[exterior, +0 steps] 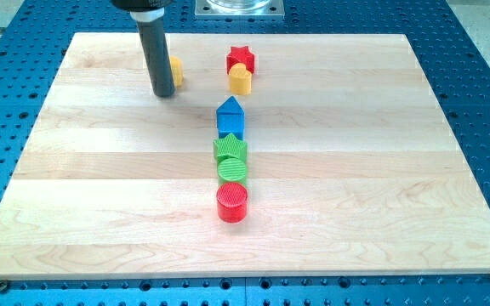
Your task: Slide the yellow hexagon horizontal to the red star
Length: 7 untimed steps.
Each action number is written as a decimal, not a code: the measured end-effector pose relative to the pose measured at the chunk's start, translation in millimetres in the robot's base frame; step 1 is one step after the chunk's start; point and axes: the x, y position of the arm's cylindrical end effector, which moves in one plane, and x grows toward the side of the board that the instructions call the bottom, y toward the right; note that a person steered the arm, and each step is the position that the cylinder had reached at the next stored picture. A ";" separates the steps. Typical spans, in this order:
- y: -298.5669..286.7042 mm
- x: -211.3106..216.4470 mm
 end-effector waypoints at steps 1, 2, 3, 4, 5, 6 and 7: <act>-28.7 -1.3; -52.5 -12.1; -27.2 -30.2; -19.8 -32.0; 25.7 -13.4; 37.8 -0.3; 122.2 -1.5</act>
